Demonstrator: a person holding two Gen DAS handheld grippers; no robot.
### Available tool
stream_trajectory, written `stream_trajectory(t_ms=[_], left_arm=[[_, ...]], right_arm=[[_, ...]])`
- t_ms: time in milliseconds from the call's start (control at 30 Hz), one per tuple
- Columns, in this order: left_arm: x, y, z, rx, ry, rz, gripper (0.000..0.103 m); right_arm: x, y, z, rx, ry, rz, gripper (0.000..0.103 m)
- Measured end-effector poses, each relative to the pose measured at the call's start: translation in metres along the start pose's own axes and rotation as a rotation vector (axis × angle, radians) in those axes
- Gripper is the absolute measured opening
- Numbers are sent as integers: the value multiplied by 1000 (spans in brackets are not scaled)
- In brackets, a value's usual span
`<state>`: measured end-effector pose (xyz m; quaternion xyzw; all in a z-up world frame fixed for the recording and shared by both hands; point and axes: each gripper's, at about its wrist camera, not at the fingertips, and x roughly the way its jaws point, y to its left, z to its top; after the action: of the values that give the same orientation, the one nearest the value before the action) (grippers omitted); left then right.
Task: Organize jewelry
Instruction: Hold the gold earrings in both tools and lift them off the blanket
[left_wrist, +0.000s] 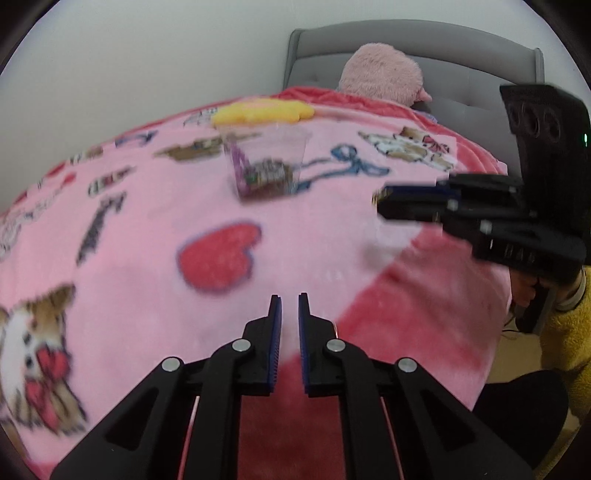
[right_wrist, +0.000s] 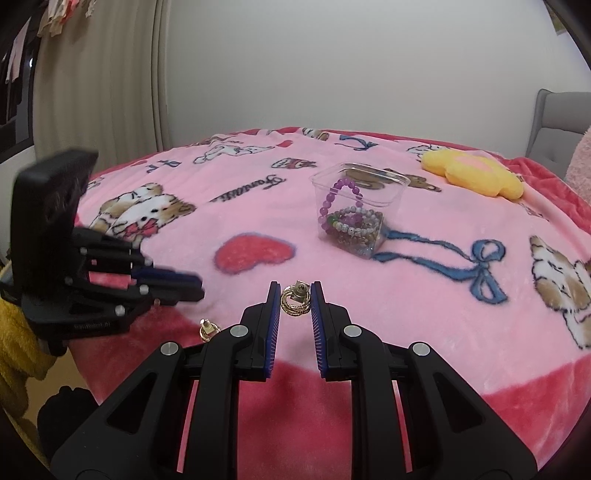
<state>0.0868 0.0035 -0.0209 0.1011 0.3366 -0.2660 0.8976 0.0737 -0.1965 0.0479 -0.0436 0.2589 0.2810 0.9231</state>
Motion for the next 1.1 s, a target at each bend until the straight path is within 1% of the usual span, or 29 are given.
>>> stream_trajectory(t_ms=[133,367,633,800,1100], left_arm=[[8,-1,-11,-38,31,-36,9],[11,0,-14,-70,15,-71,9],[17,-5,-10,-48,20,-50,8],[13,-6,-10,-51,-7,-38,7],[-8,-6,1,-43,-77,-49,7]], right_arm=[[0,0,-1,3,2,1,16],[1,1,-5,0,12,3,16],[3,2,-5,-4,16,6,16],[3,2,-6,0,17,7,16],[1,4,-5,1,8,13,16]])
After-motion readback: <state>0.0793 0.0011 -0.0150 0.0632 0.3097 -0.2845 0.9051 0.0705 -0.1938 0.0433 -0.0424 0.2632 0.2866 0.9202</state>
